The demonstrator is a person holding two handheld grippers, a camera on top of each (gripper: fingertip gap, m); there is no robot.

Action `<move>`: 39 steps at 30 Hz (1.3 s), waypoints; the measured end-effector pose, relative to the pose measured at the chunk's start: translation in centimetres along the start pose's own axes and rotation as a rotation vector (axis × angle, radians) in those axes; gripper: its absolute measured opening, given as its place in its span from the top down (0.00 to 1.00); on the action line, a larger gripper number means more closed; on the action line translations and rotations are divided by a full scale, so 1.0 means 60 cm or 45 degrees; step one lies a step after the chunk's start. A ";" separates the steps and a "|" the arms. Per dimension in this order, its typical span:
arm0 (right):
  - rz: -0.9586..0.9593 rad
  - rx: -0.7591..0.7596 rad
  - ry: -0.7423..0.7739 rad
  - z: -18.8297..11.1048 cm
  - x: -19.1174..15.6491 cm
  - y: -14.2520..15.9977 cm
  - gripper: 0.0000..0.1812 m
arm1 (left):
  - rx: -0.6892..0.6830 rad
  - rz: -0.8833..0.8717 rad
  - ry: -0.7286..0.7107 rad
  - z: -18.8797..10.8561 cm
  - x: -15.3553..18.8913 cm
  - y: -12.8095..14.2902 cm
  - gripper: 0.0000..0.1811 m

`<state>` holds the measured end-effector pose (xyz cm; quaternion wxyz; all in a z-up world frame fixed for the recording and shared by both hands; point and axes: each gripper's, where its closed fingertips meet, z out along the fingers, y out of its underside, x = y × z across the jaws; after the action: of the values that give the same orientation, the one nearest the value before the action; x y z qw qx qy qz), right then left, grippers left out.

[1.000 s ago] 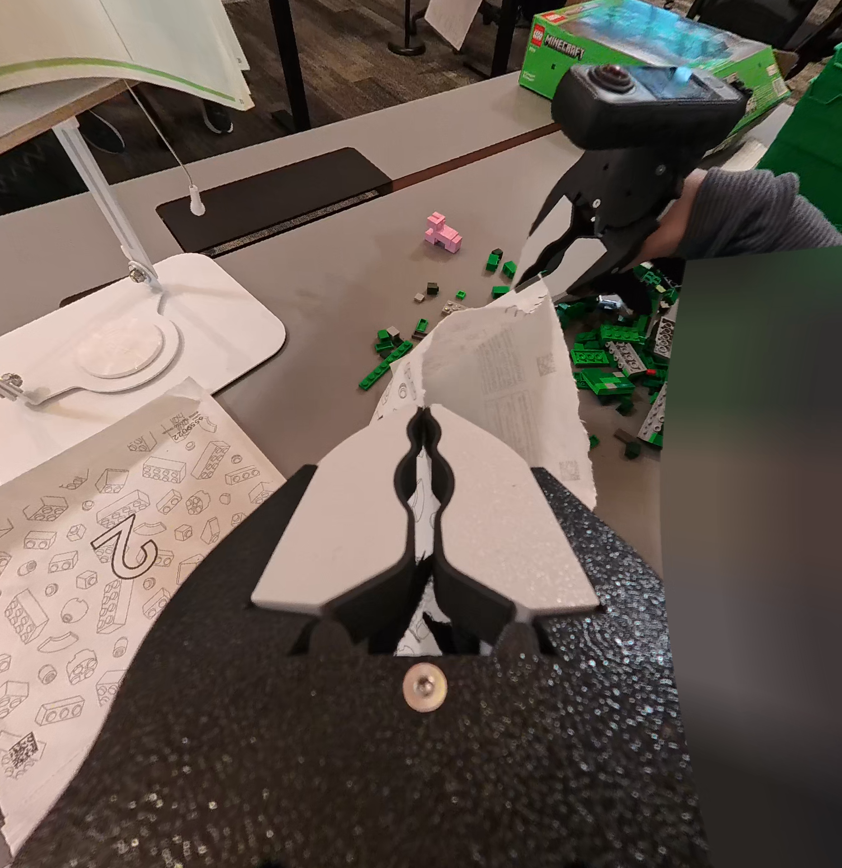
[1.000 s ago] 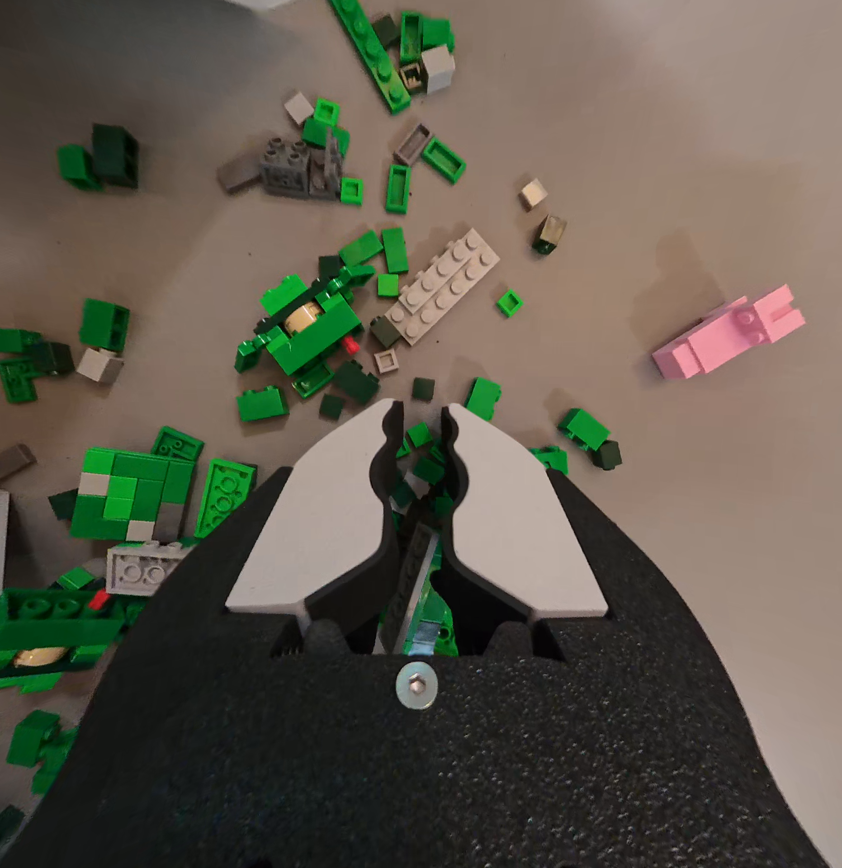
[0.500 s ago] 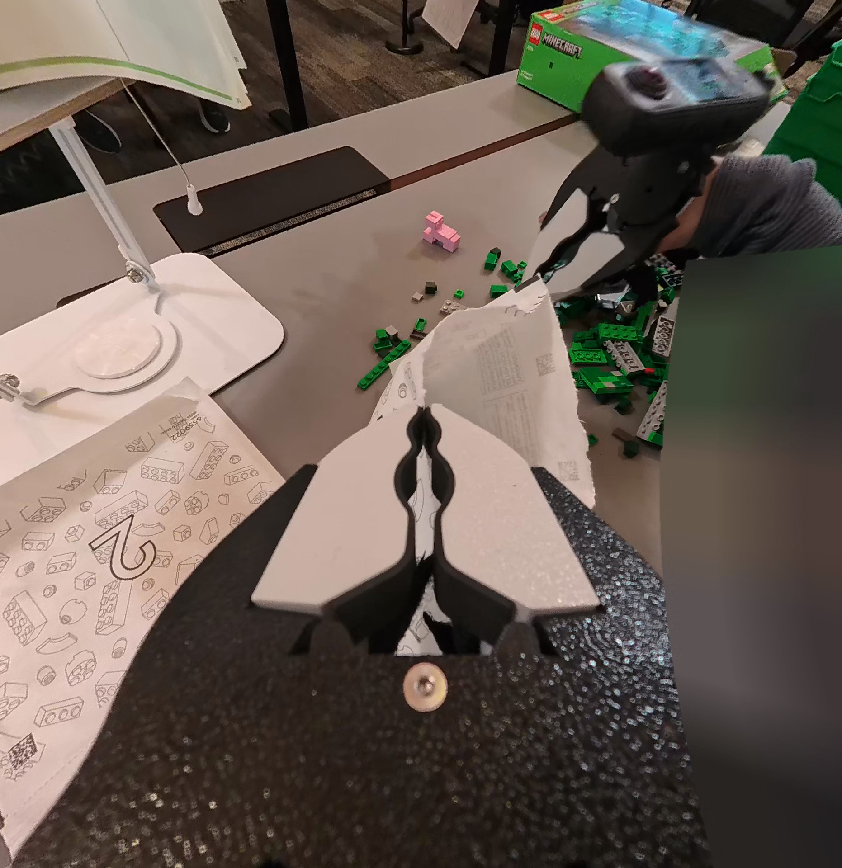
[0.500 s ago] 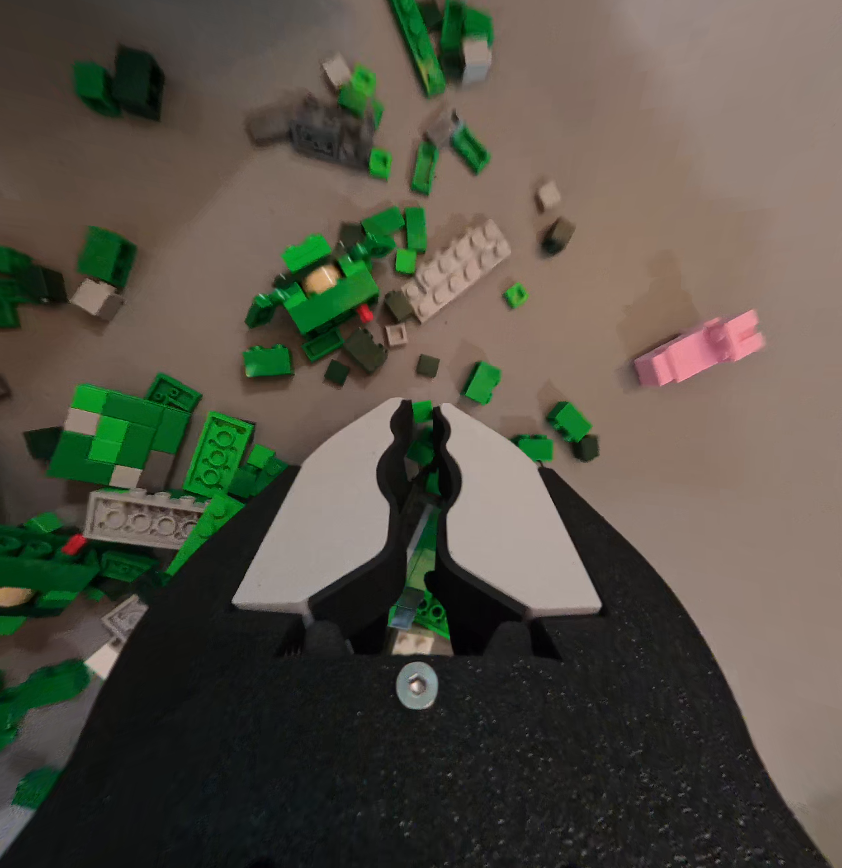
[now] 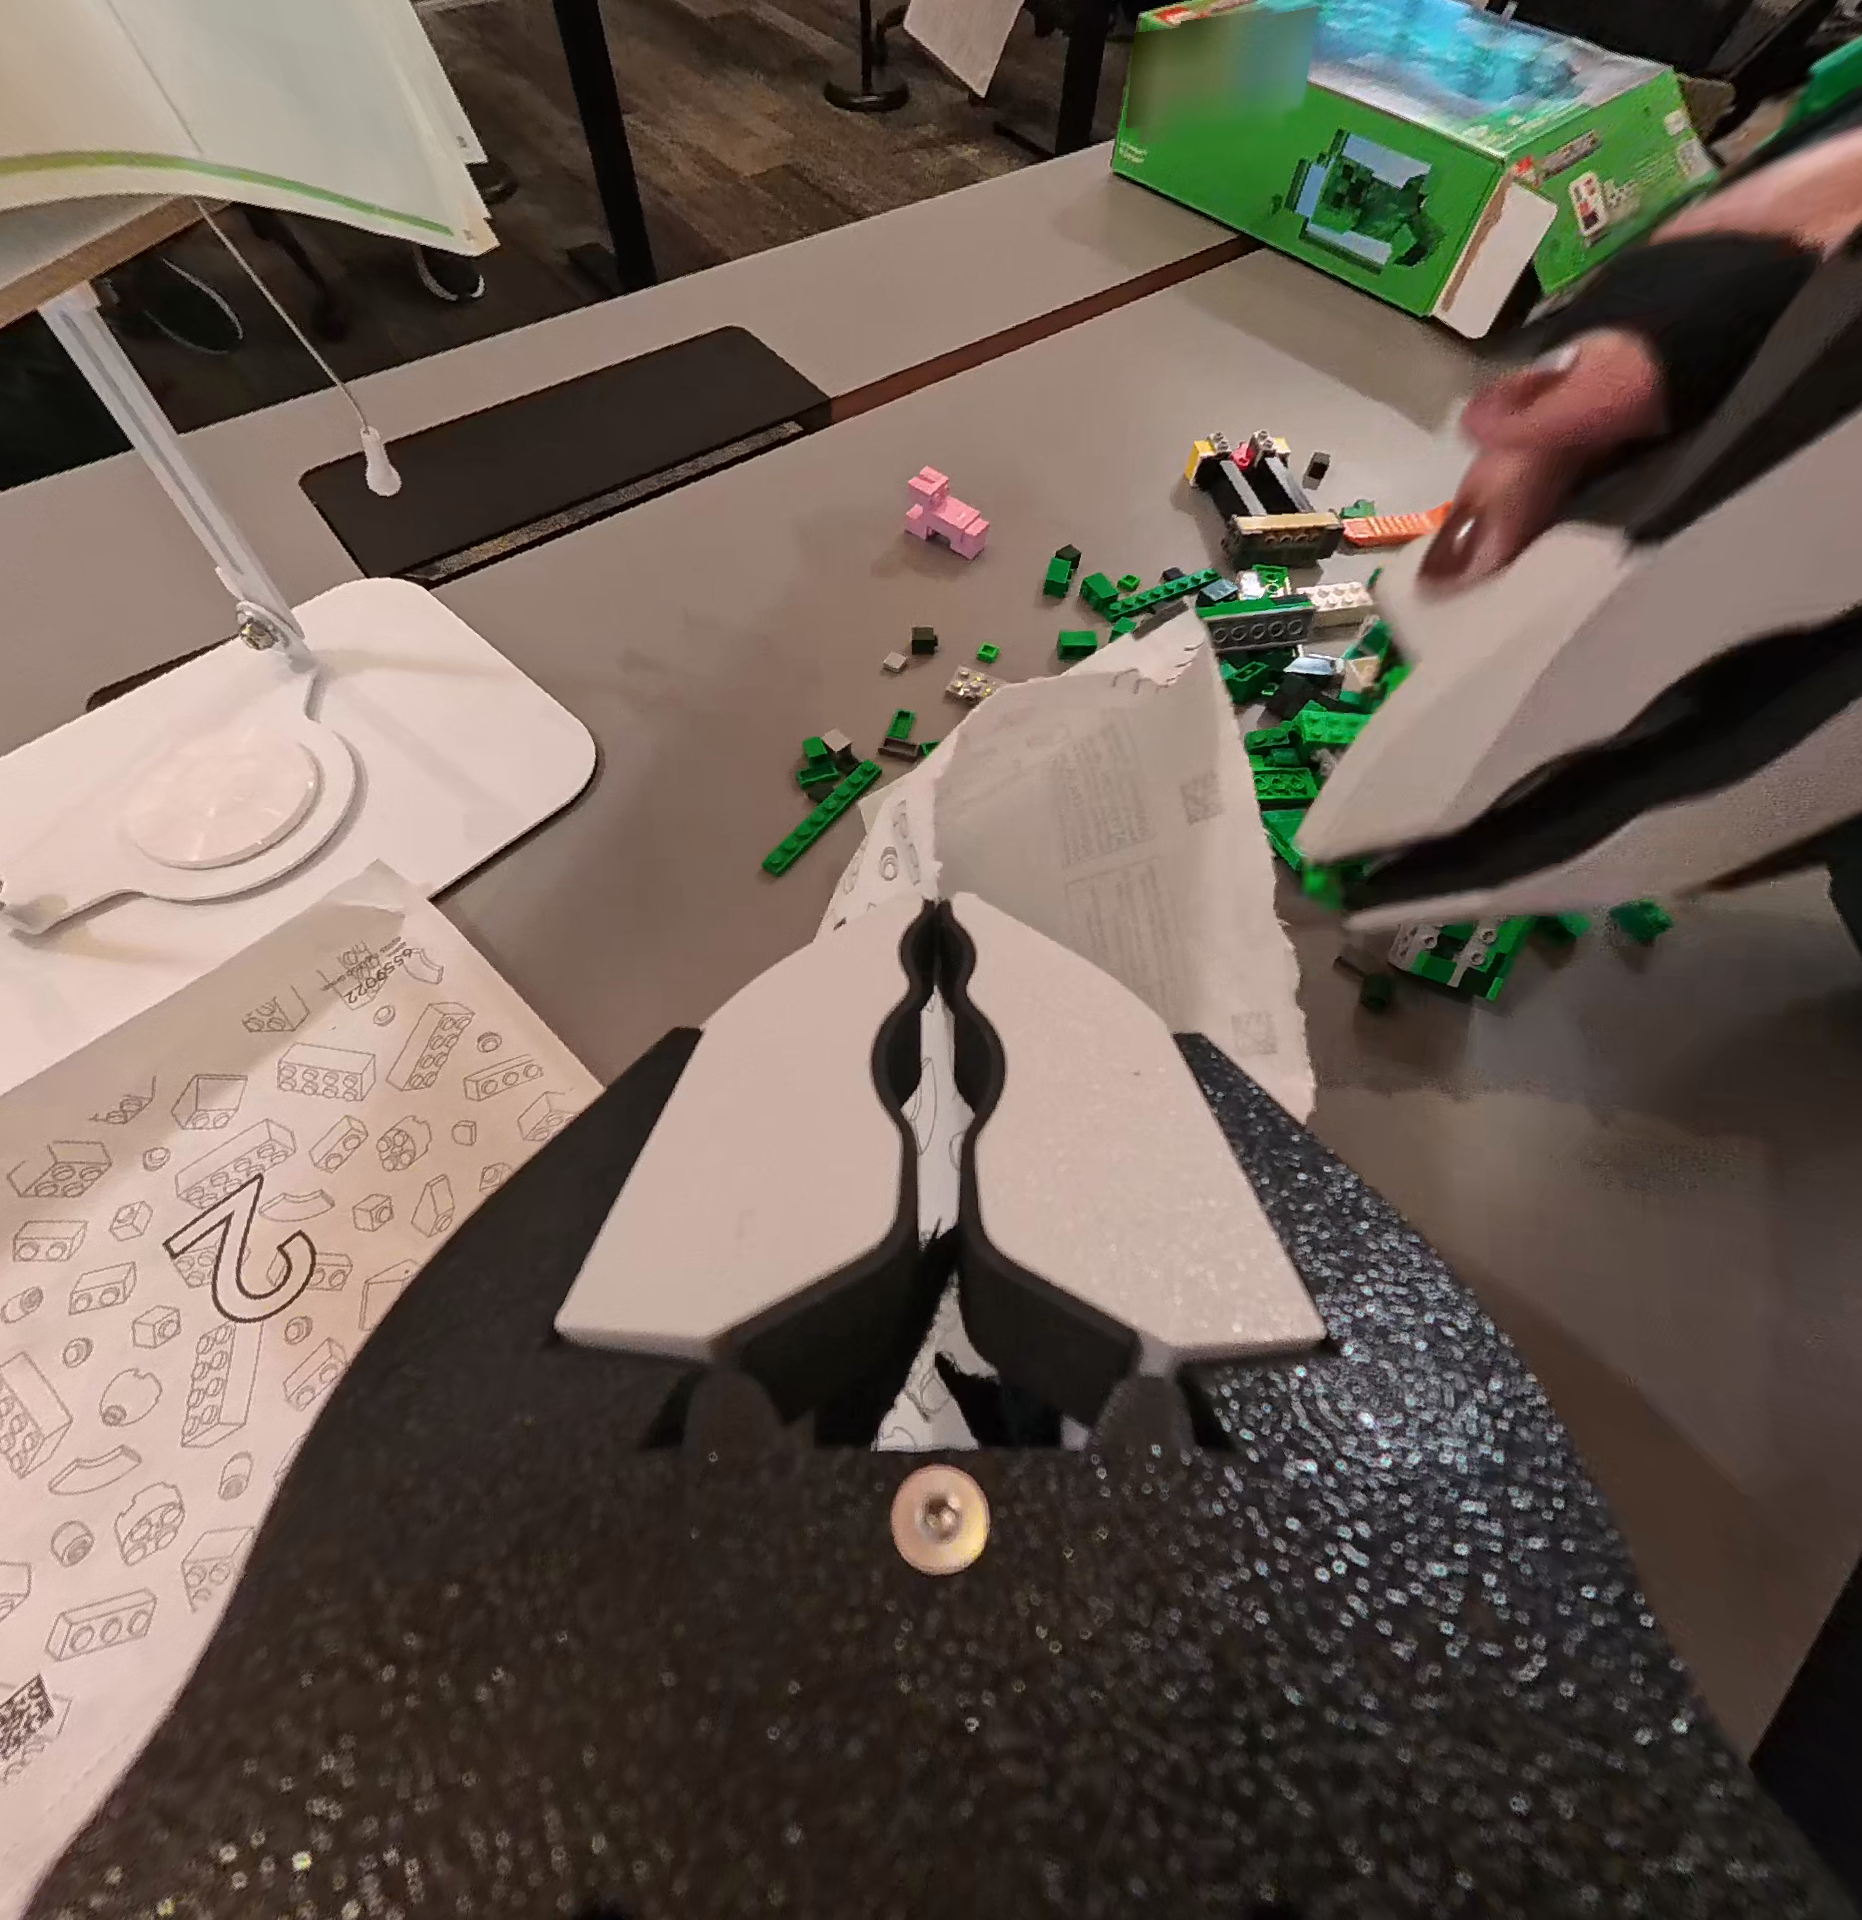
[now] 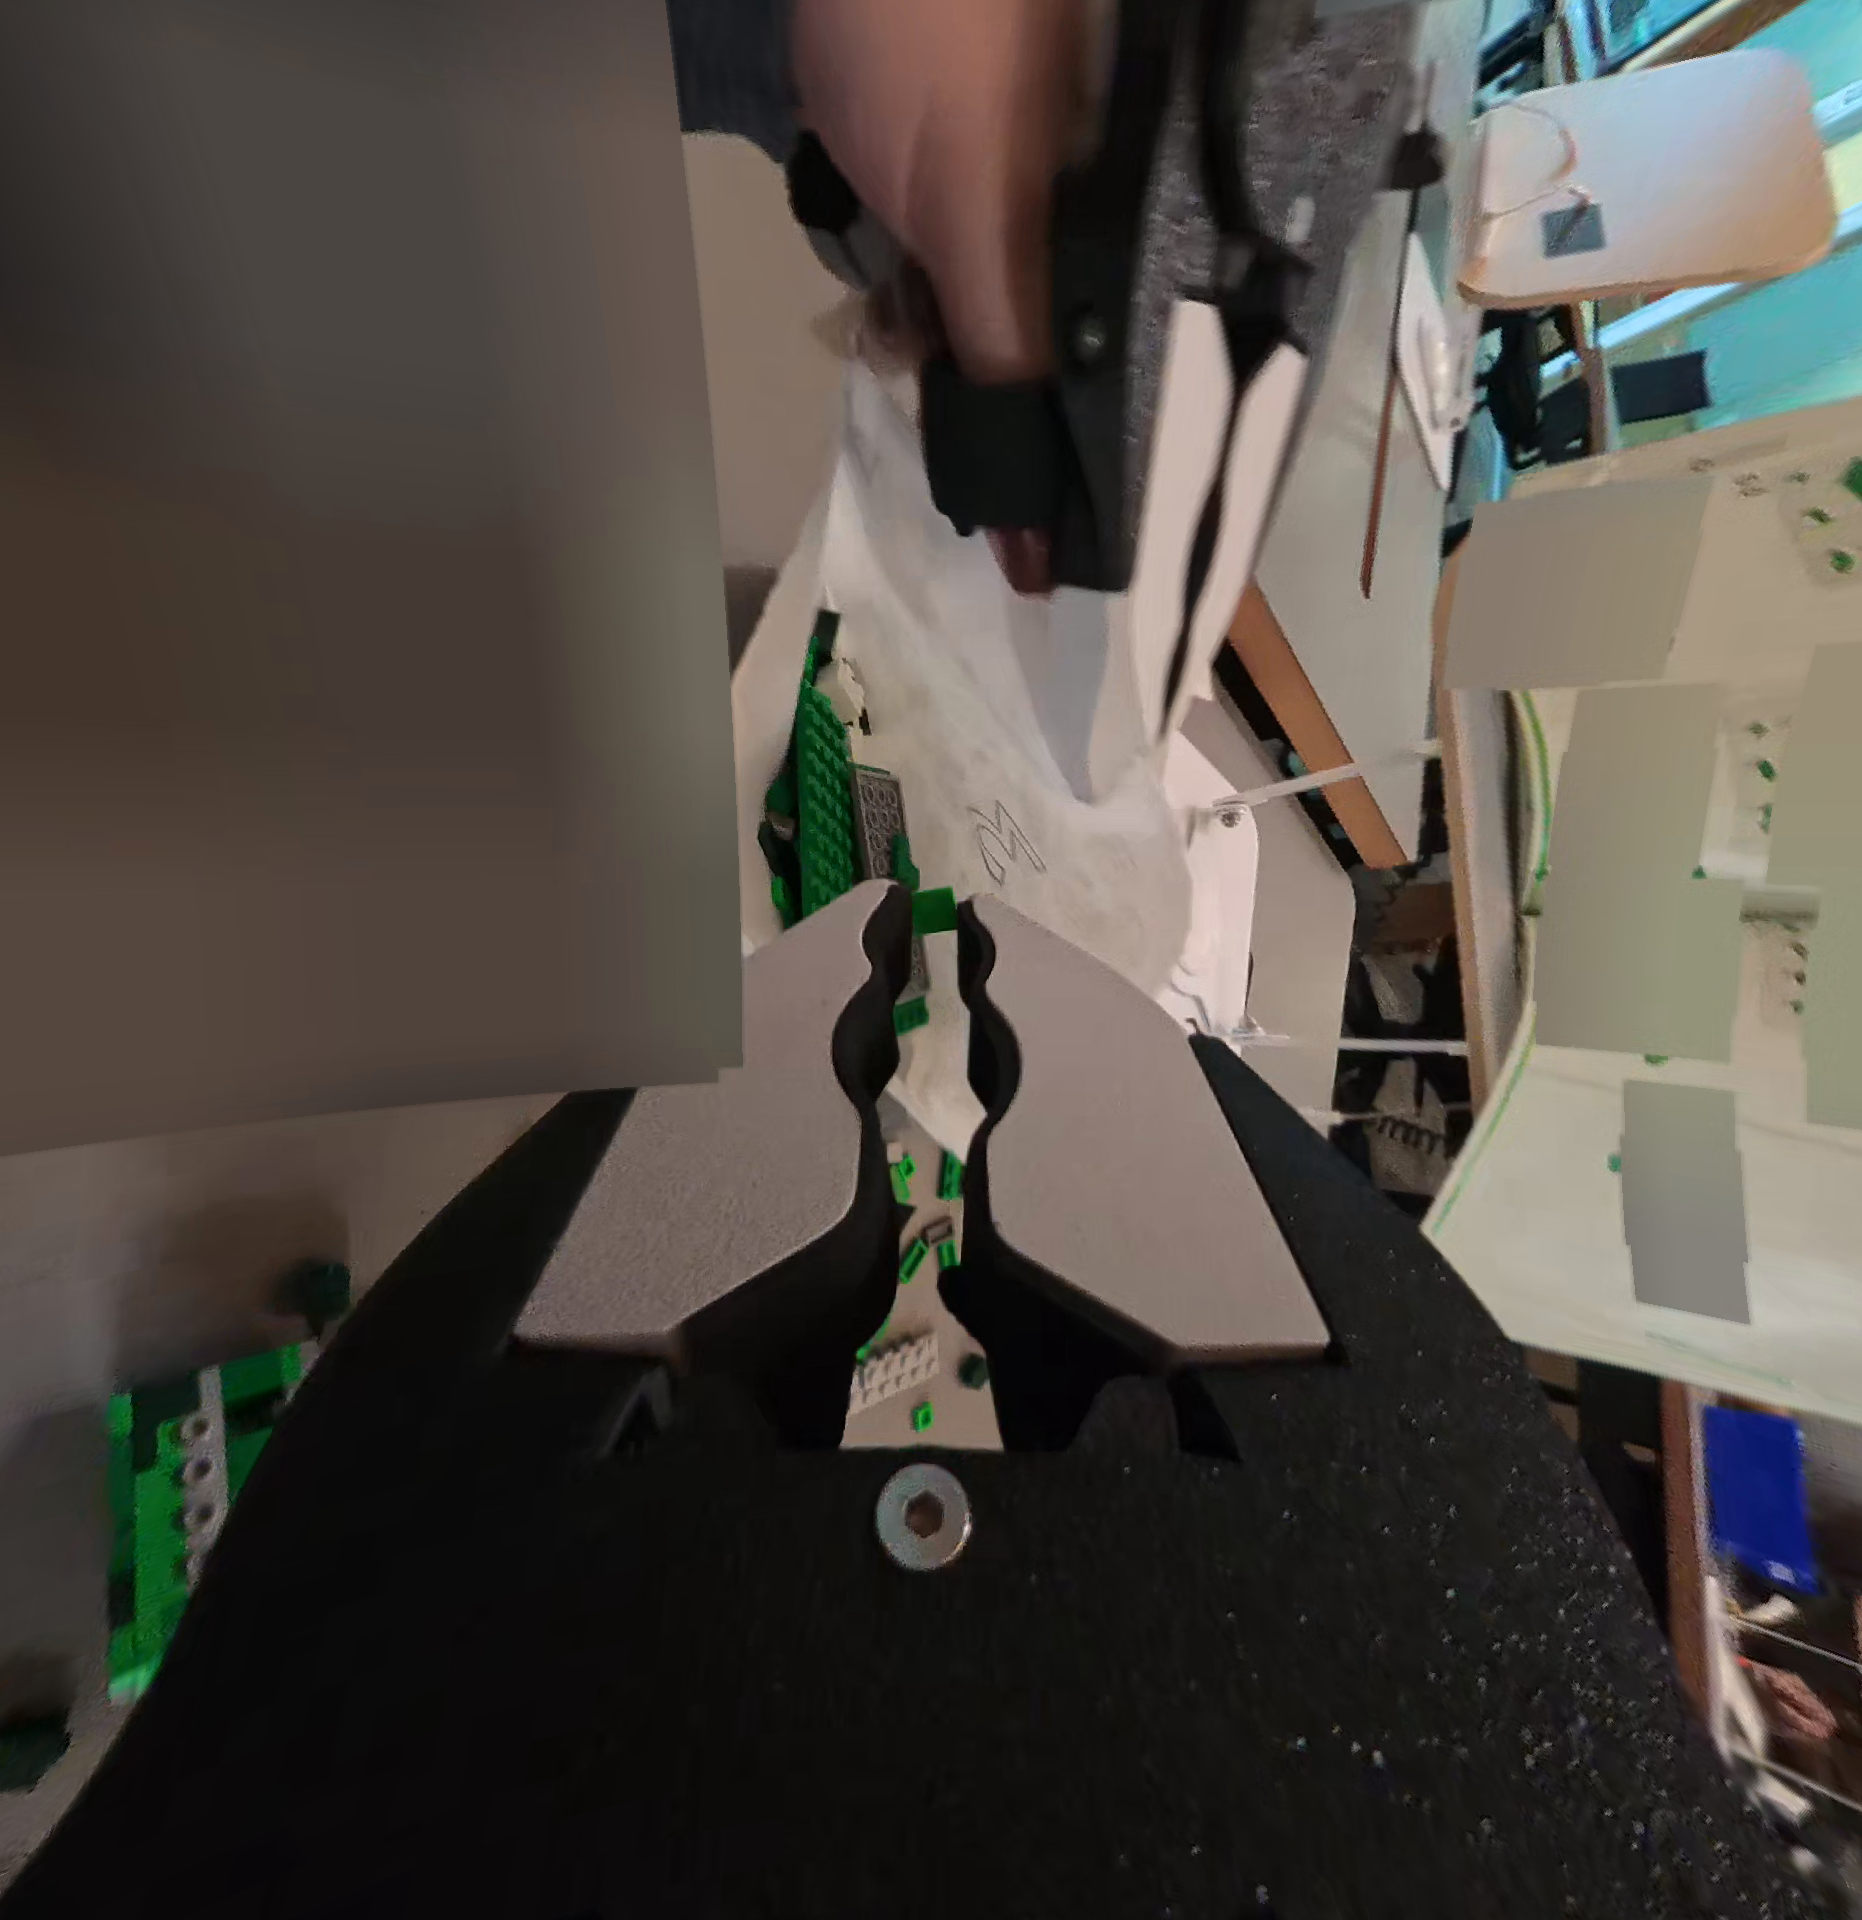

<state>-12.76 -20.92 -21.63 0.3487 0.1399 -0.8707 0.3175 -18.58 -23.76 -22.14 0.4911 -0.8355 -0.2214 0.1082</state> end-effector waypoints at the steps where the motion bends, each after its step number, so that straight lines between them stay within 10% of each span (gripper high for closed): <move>1: -0.014 -0.015 -0.010 0.013 -0.006 -0.003 0.95 | -0.001 0.003 0.001 0.000 0.001 0.000 1.00; 12: 0.124 0.053 -0.024 -0.020 0.007 -0.005 0.89 | 0.009 -0.001 0.001 -0.002 0.000 -0.002 1.00; 20: 0.588 -0.187 -0.176 -0.076 -0.005 0.152 0.92 | 0.014 -0.002 -0.011 -0.004 -0.003 -0.003 1.00; 26: 0.804 -0.293 -0.318 -0.045 -0.039 0.229 0.89 | 0.015 -0.012 -0.044 -0.007 -0.013 -0.001 1.00; 39: 0.842 -0.389 -0.543 0.089 -0.105 0.236 0.87 | 0.024 -0.029 -0.092 -0.018 -0.030 0.001 1.00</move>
<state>-17.56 -13.51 -35.44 0.0569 -0.1378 -0.9584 0.2433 -19.72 -25.49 -21.71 0.4920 -0.8238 -0.2475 0.1345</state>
